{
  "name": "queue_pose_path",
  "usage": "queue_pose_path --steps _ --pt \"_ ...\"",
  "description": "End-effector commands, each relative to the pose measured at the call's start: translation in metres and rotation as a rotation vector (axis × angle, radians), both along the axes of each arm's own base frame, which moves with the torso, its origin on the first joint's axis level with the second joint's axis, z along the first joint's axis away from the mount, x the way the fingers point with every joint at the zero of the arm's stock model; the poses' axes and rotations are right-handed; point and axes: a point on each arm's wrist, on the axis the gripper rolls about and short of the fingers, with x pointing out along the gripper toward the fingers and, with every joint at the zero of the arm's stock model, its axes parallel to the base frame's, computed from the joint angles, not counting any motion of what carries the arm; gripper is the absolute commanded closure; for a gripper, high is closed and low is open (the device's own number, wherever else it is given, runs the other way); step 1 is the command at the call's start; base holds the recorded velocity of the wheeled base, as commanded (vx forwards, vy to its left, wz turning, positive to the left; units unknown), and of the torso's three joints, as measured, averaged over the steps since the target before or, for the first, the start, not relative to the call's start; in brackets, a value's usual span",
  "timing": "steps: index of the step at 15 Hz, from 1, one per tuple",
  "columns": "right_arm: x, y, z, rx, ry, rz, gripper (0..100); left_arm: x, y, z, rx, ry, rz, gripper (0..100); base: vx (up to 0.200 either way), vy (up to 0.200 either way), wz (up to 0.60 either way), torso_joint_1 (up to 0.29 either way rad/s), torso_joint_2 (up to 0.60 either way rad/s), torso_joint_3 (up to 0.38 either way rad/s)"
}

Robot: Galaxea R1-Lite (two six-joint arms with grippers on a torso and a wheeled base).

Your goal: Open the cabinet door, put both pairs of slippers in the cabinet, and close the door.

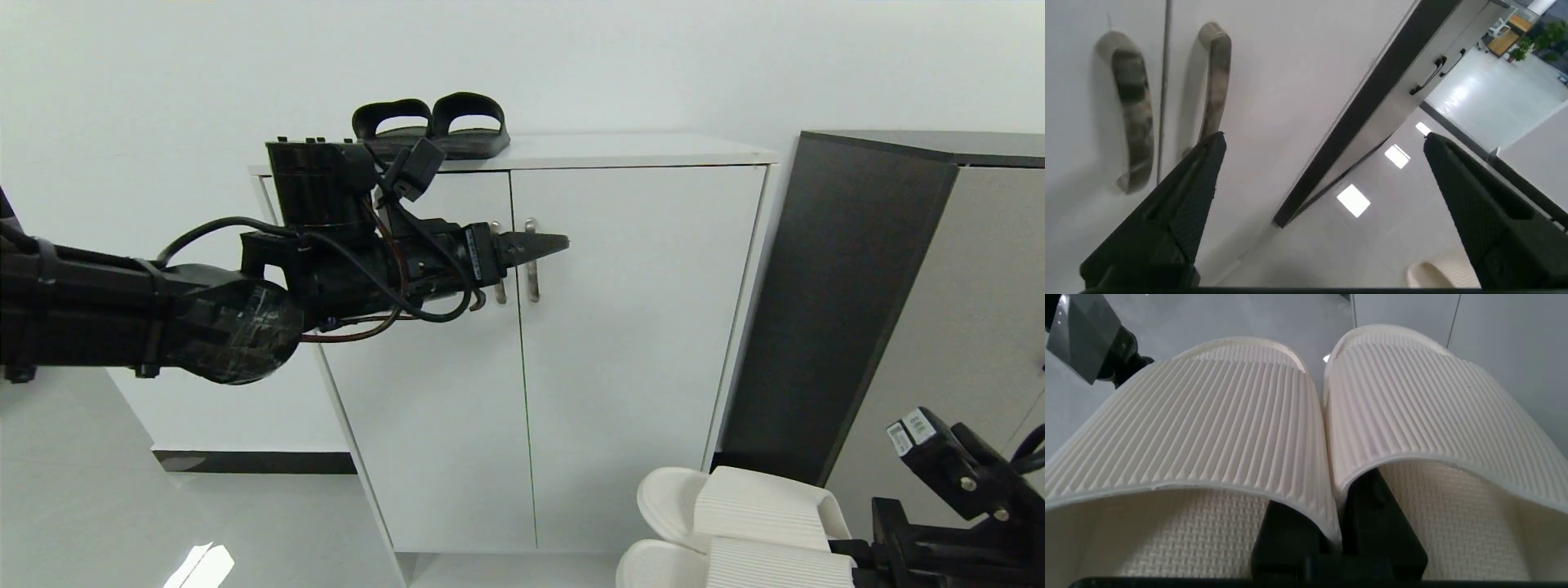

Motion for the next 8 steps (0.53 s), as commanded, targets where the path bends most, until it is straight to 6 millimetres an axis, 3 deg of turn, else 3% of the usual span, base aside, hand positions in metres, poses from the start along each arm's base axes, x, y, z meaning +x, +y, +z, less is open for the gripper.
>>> queue_pose_path --steps 1,8 --pt "0.0 0.0 0.0 -0.001 0.001 0.001 100 0.01 -0.004 -0.005 0.001 0.009 0.001 0 0.0 0.0 0.0 0.0 0.0 0.0" --pt "0.0 0.0 0.0 0.0 0.0 -0.001 100 0.041 -0.015 -0.015 -0.004 0.017 0.03 0 0.0 0.0 0.0 0.0 0.0 0.0"
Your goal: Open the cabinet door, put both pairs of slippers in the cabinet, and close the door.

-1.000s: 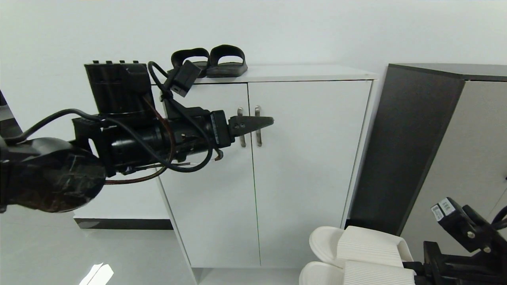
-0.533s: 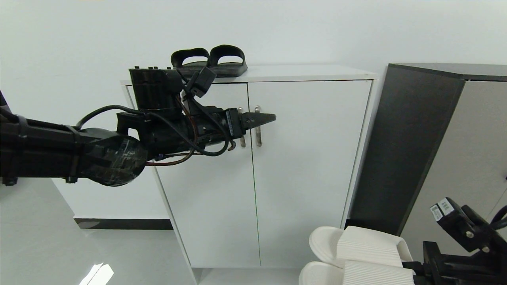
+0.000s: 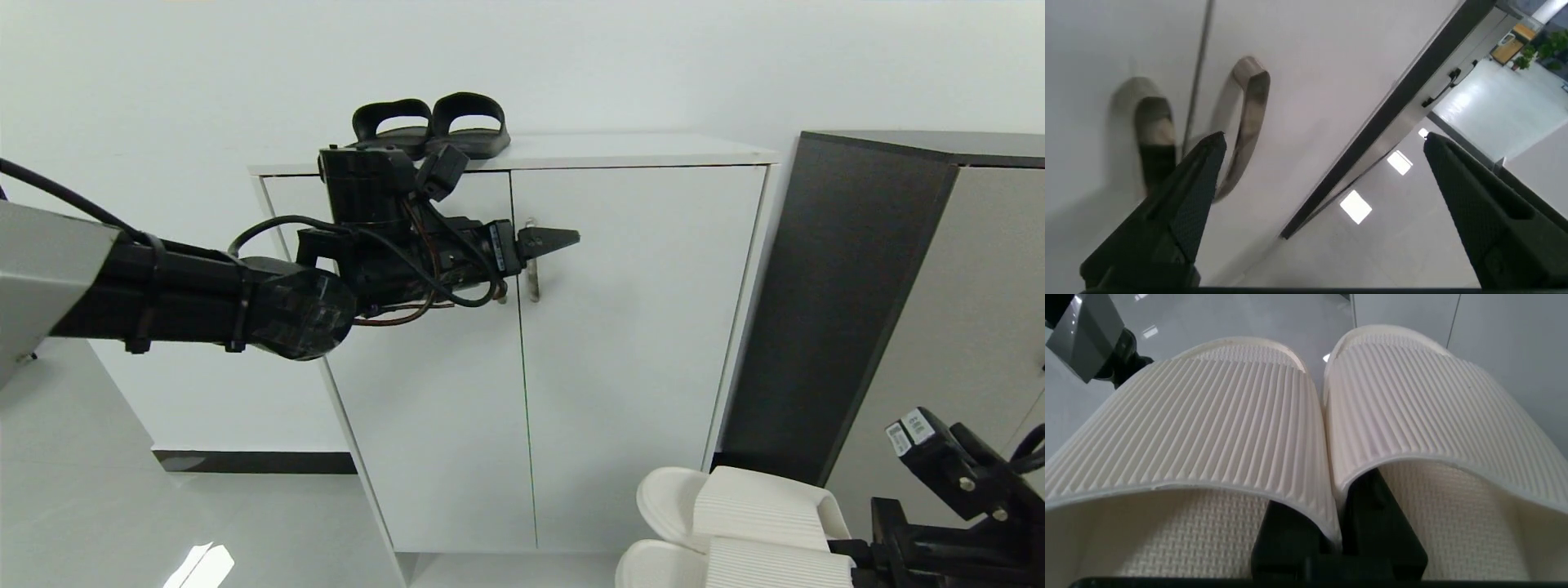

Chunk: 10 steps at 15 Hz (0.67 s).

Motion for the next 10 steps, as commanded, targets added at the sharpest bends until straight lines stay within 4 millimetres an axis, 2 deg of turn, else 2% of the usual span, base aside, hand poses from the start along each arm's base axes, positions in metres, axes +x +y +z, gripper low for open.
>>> queue_pose_path --steps 1,3,4,7,10 --pt "0.0 0.0 0.0 0.0 0.0 0.0 100 0.008 -0.003 -0.007 0.005 0.011 0.004 0 0.0 0.0 0.0 0.0 0.0 0.0" --pt "0.0 0.0 0.0 0.001 0.0 0.002 100 0.013 -0.005 -0.009 0.004 0.01 0.004 0 0.0 0.0 0.0 0.0 0.0 0.0" --pt "0.0 0.0 0.0 0.001 0.0 0.002 100 0.013 -0.005 -0.009 0.004 0.008 0.004 100 0.0 0.0 0.0 0.0 0.0 0.0" --pt "-0.001 0.0 0.001 0.004 -0.003 0.003 100 0.011 -0.004 -0.008 0.005 0.011 0.005 100 0.0 0.0 0.0 0.0 0.0 0.0" --pt "-0.005 -0.002 0.001 0.021 0.003 0.056 100 -0.008 0.004 -0.008 0.011 0.034 0.006 100 0.0 0.0 0.0 0.0 0.0 0.0"
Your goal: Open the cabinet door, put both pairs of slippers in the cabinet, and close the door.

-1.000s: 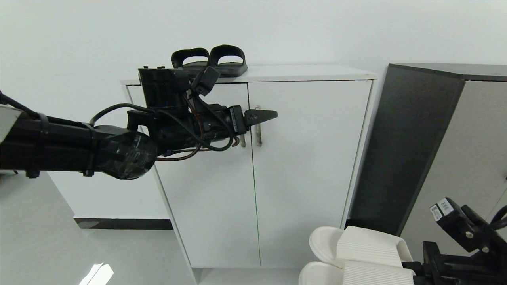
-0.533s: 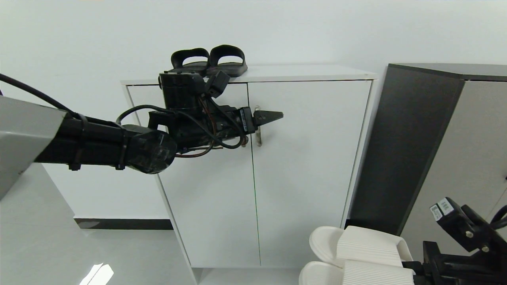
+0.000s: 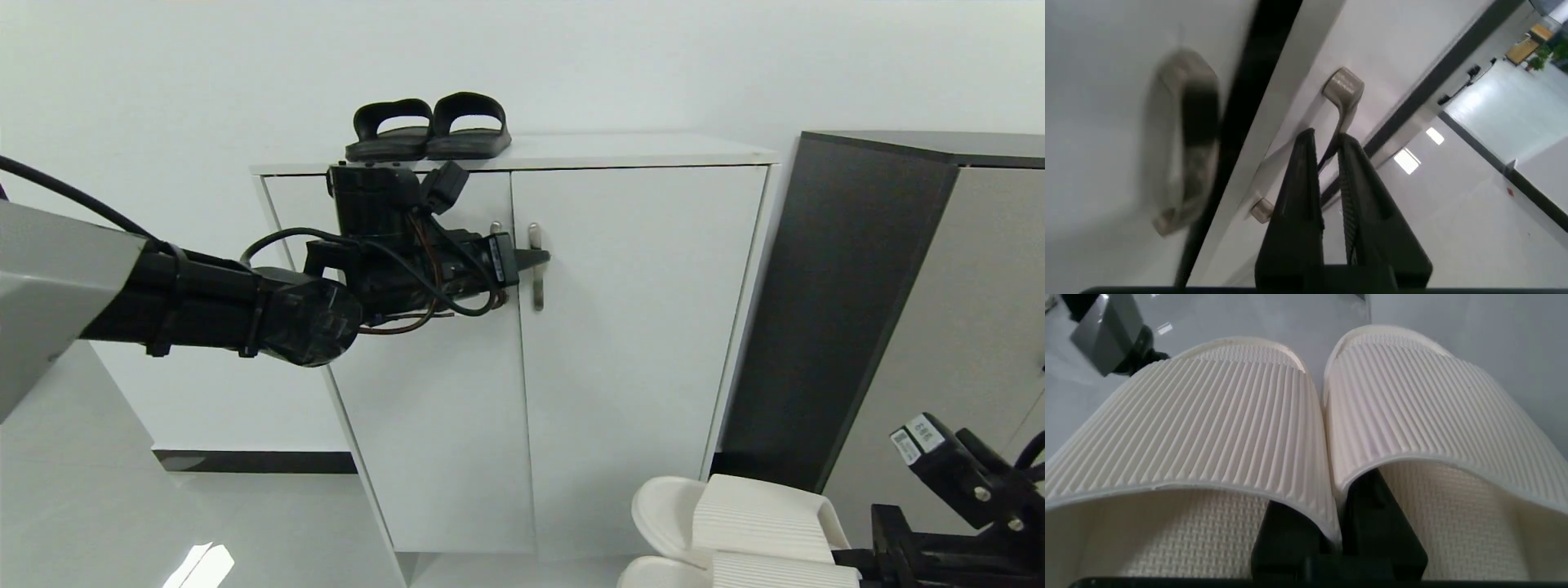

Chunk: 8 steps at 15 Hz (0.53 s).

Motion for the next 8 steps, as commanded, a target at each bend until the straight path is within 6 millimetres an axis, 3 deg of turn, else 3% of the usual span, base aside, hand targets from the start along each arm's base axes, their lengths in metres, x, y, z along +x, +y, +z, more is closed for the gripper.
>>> queue_pose_path --steps 1,6,8 --pt "-0.003 -0.002 0.002 0.011 -0.007 0.012 100 -0.021 0.01 0.004 0.003 0.013 -0.002 100 0.0 0.0 0.0 0.0 0.0 0.0" --pt "-0.004 -0.003 0.003 0.022 -0.008 0.038 100 -0.074 0.032 -0.005 -0.006 -0.003 -0.007 100 0.0 0.0 0.0 0.0 0.0 0.0" --pt "-0.005 -0.003 0.001 0.018 -0.003 0.04 100 -0.108 0.046 -0.006 -0.018 -0.029 -0.009 100 0.0 0.0 0.0 0.0 0.0 0.0"
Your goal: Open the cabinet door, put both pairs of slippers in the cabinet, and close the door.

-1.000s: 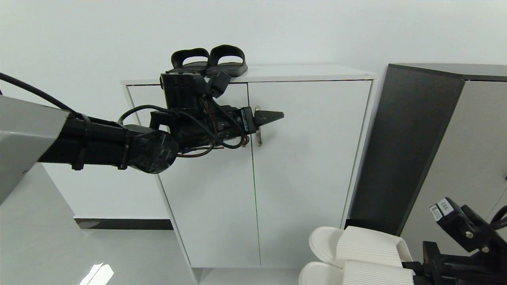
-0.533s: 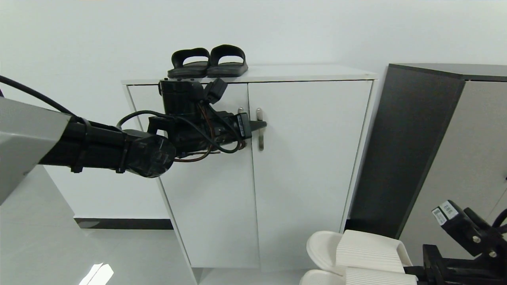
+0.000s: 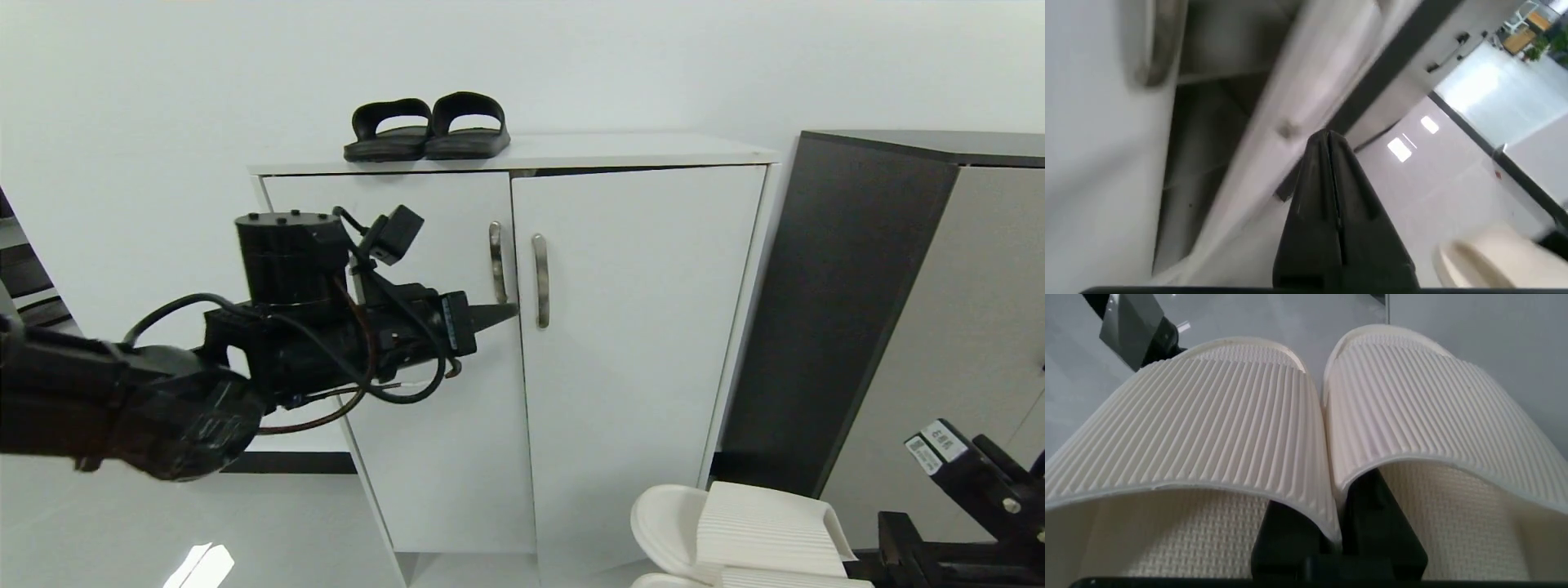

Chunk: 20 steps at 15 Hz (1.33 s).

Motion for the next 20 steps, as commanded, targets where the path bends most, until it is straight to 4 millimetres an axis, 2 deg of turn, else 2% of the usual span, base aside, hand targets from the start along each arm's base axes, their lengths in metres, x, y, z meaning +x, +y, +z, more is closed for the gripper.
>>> queue_pose_path --steps 1,3,5,9,15,20 --pt "-0.001 0.0 0.0 0.001 -0.001 0.003 100 -0.036 0.016 0.015 -0.028 -0.063 -0.002 100 0.0 0.0 0.0 0.0 0.0 0.0" --pt "-0.001 0.0 0.0 0.001 -0.003 0.004 100 -0.026 0.024 0.023 -0.038 -0.089 0.038 100 0.0 0.0 0.0 0.0 0.0 0.0" --pt "-0.001 -0.001 0.001 -0.001 -0.027 0.007 100 0.001 0.027 0.03 -0.053 -0.109 0.081 100 0.0 0.0 0.0 0.0 0.0 0.0" --pt "-0.002 -0.001 0.001 -0.001 -0.027 0.007 100 0.036 0.016 0.029 -0.065 -0.111 0.084 100 0.0 0.0 0.0 0.0 0.0 0.0" --pt "-0.001 -0.001 0.001 -0.005 -0.024 0.004 100 0.07 0.004 0.028 -0.074 -0.136 0.09 100 0.0 0.0 0.0 0.0 0.0 0.0" --pt "-0.001 0.0 0.001 -0.005 -0.021 0.01 100 0.083 -0.009 0.023 -0.074 -0.136 0.085 100 0.0 0.0 0.0 0.0 0.0 0.0"
